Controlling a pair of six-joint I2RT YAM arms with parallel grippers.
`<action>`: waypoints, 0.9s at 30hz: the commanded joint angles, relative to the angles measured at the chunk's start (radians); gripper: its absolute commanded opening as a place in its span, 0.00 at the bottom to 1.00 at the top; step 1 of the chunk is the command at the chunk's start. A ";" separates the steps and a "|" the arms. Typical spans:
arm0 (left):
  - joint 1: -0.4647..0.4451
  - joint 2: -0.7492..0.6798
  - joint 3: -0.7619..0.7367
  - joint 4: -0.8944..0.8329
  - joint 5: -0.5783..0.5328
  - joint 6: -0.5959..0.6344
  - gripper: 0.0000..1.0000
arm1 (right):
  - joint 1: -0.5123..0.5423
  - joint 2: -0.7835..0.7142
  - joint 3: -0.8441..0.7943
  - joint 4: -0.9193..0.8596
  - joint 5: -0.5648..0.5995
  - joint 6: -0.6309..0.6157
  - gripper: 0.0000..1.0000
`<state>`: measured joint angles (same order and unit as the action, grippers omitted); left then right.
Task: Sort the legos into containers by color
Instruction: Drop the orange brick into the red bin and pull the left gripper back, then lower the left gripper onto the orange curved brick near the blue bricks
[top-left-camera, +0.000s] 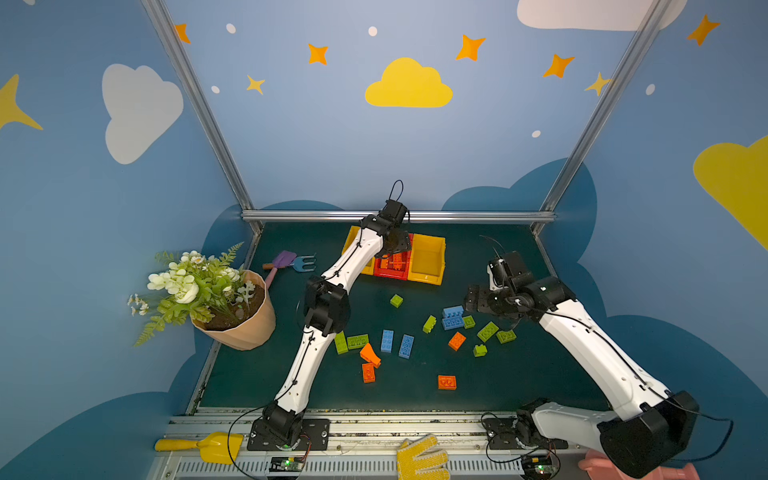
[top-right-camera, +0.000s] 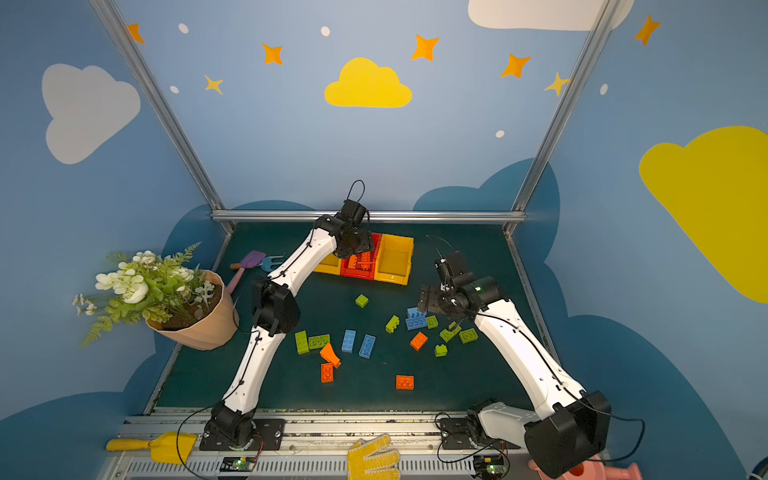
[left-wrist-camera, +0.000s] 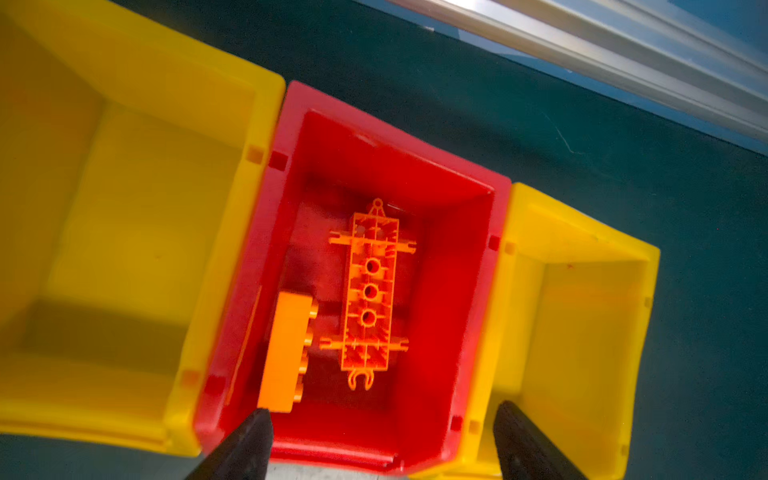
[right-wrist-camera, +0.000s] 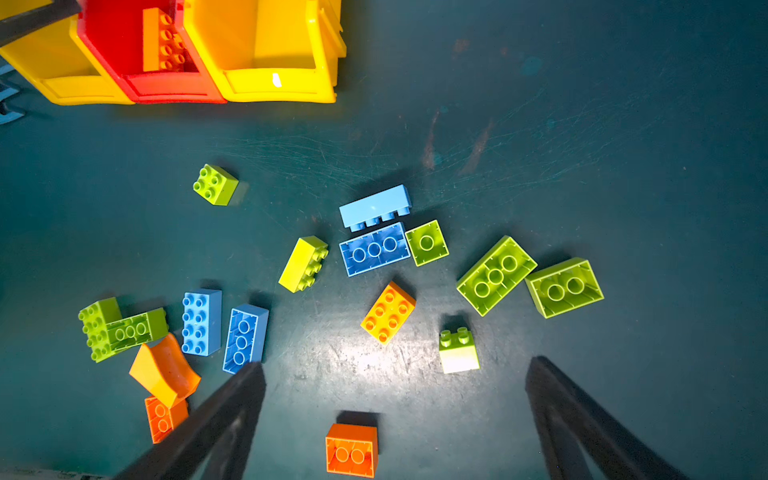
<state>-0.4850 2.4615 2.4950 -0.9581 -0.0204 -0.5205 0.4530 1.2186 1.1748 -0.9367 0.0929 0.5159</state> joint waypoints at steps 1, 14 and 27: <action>-0.021 -0.180 -0.140 -0.046 -0.044 0.025 0.83 | -0.002 -0.041 -0.036 -0.016 -0.024 0.005 0.96; -0.164 -0.963 -1.268 0.042 -0.026 -0.168 0.82 | 0.074 -0.128 -0.244 0.029 -0.095 0.105 0.95; -0.294 -1.164 -1.631 0.201 0.029 -0.574 0.80 | 0.174 -0.191 -0.216 -0.073 -0.035 0.132 0.95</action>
<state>-0.7612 1.2907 0.8696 -0.8055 0.0154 -0.9997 0.6125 1.0473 0.9276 -0.9554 0.0296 0.6331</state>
